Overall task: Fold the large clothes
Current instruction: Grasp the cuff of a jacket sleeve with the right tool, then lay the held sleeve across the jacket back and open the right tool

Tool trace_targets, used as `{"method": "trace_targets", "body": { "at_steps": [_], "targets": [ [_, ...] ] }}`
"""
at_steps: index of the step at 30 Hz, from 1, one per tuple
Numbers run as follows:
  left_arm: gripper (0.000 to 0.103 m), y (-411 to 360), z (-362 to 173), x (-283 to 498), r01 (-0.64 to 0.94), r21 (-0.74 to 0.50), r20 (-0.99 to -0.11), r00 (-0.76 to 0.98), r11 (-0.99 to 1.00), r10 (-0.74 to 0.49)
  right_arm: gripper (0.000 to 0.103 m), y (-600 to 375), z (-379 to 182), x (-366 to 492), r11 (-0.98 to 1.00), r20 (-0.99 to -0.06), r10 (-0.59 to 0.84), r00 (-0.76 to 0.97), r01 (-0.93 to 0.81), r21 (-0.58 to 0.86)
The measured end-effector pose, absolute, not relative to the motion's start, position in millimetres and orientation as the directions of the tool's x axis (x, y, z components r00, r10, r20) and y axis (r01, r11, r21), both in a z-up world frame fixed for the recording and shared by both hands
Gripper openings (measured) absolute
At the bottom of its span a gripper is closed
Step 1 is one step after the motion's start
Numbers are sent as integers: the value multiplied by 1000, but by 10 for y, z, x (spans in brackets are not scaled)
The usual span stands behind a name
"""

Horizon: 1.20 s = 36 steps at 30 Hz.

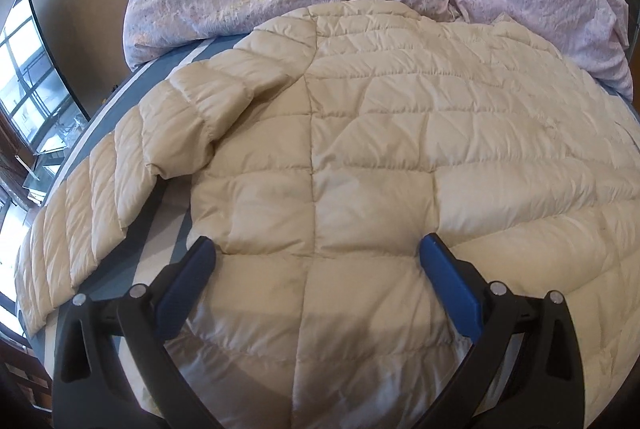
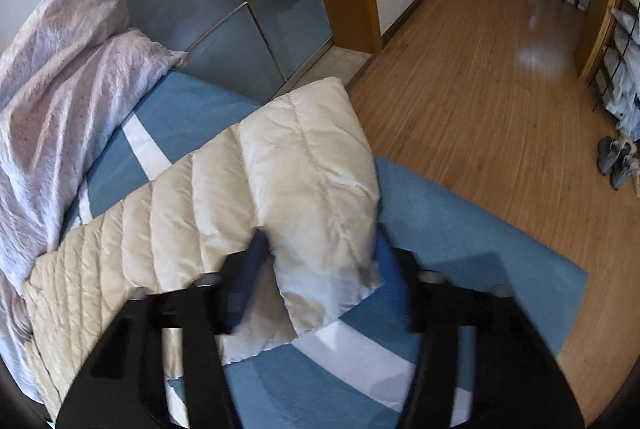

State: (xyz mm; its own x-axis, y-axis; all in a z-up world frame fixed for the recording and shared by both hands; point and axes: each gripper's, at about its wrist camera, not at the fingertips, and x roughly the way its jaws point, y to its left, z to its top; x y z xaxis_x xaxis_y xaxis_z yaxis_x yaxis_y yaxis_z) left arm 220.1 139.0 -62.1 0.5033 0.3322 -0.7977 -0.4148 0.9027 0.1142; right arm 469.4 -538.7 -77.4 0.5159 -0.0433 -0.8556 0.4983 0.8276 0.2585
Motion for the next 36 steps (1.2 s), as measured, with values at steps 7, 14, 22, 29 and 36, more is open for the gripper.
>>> {"method": "trace_targets", "body": {
  "at_steps": [7,14,22,29,36],
  "targets": [
    [101,1407,-642,2204,-419,111,-805,493,901,328,8,-5072,-514,4717,866,-820,-12,573,416,278],
    [101,1478,-662,2184,-424,50,-819,500,904,280,7,-3843,205,4773,965,-716,106,690,103,241],
    [101,1520,-613,2054,-426,-20,-810,537,905,235,7,-2088,263,4798,943,-724,331,605,-223,245],
    [101,1651,-437,1787,-457,-6,-785,553,890,279,7,-807,14,4445,866,-766,457,453,-422,267],
    [101,1997,-218,1556,-531,-2,-755,557,847,347,18,86,-153,4051,784,-792,512,334,-559,271]
  ]
}}
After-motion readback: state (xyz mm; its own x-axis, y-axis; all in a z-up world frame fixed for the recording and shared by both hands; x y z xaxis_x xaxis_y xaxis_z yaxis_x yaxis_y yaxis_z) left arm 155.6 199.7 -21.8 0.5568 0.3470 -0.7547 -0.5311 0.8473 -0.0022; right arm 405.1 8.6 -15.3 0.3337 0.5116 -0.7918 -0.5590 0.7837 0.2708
